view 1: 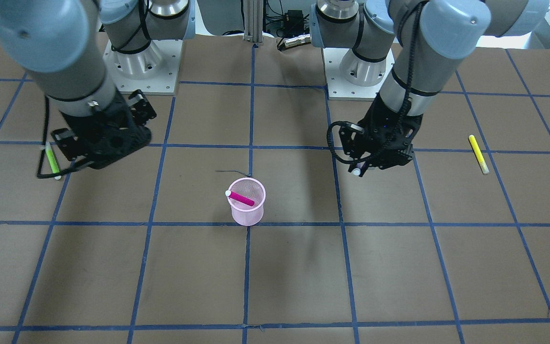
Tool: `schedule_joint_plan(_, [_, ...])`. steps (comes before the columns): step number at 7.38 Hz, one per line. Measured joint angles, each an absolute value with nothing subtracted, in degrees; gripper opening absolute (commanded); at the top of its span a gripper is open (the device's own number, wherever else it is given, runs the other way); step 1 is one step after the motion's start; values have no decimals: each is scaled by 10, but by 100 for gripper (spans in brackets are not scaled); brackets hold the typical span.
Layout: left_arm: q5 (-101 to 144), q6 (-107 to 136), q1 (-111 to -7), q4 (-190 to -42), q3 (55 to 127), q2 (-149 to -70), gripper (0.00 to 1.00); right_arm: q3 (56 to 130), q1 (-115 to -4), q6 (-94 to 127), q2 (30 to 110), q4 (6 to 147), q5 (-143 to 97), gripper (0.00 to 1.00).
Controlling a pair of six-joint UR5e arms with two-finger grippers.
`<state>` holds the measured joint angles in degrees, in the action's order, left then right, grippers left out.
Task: Insert purple and pink pens into pink cup
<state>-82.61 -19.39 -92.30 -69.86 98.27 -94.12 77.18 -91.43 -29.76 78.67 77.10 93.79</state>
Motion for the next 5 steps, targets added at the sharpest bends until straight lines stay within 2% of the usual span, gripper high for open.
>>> schedule_joint_plan(2, [-820,-55,-1005,-602,989,-962,0,826,-851,-258,835,794,894,100])
schedule_joint_plan(5, [-803,104,-1067,-487,989,-1006,0,949,-838,-206,914,910,881,100])
